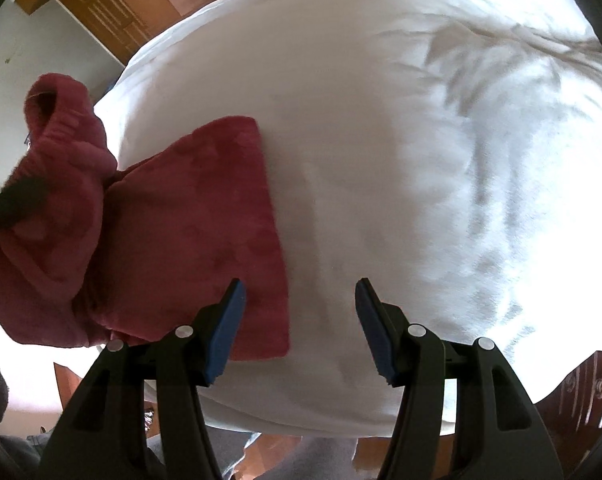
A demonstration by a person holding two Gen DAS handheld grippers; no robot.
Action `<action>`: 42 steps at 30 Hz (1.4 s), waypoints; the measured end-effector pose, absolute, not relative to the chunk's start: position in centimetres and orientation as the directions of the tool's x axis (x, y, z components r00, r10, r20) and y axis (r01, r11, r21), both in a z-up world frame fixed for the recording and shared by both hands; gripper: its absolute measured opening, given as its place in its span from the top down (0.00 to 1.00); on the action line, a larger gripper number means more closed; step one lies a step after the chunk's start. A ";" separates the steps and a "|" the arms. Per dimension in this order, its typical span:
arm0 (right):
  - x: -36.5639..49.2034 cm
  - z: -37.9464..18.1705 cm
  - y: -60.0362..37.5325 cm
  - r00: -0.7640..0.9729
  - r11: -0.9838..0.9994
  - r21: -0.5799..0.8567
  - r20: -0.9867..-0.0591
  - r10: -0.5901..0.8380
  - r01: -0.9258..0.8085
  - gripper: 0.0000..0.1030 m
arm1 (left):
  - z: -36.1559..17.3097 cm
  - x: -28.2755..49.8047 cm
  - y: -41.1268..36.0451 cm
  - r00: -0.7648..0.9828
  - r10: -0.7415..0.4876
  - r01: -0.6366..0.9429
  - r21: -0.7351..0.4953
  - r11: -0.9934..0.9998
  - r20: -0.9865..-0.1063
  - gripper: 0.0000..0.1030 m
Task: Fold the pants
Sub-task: 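Fold the waistband over onto the folded legs with the left gripper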
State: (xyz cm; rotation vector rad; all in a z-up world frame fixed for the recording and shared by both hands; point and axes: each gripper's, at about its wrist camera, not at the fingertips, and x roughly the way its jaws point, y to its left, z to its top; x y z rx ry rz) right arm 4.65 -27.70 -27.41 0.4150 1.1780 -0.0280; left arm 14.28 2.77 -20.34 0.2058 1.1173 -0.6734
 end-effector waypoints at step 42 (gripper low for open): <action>6.4 -23.5 -27.4 0.460 0.904 0.421 -0.818 0.347 0.067 0.29 | -24.6 13.1 10.0 0.174 -0.475 0.404 -0.377 0.833 -0.862 0.25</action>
